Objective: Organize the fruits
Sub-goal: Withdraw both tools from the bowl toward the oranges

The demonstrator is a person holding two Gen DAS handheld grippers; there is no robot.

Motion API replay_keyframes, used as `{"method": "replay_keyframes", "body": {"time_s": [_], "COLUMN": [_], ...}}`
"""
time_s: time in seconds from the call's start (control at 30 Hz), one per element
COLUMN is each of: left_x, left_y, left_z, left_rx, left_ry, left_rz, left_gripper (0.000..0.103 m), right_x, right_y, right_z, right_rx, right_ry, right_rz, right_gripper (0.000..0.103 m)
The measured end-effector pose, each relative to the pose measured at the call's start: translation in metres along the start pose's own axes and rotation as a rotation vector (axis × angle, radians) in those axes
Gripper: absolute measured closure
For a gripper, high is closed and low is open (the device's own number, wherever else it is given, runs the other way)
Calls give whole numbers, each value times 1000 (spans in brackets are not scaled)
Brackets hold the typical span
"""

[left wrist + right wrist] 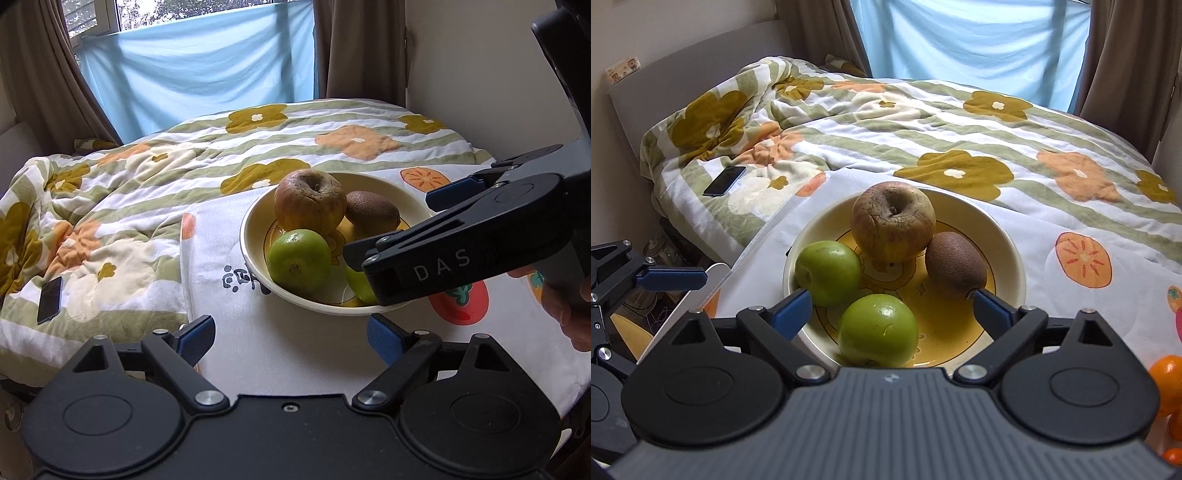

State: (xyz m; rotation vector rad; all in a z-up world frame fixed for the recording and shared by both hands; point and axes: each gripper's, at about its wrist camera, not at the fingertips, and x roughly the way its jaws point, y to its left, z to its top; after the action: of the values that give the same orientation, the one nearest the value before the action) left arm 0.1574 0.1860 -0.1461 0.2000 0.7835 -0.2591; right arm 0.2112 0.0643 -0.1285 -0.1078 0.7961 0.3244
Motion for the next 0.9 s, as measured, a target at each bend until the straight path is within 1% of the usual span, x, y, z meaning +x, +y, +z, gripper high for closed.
{"method": "replay_keyframes", "body": {"time_s": [0.23,0.43,0.53,0.73,0.9], "left_x": [-13,-26,-36,-59,-74], "left_y": [-1,-8,-15,-46,-80], "left_z": [3,8,11,21,26], "left_rx": [5,5,0,-24,-30], "left_ry": [-25,-48,-67,-109,-127], "left_rz": [20,36,36,37,29], "left_gripper": [3,3,3,3,3], "right_x": [-20,-42,-58,-95,-126], "right_y": [-5,-11,-19,-45,-80], "right_z": [4,4,1,-9,-24], "right_rx": [24,26,36,62,92], "right_ry": [-29,-64,-82,-107,-119], "right_rz": [-26,-48,-41,-58,-74], "right_gripper": [0,0,0,0,0]}}
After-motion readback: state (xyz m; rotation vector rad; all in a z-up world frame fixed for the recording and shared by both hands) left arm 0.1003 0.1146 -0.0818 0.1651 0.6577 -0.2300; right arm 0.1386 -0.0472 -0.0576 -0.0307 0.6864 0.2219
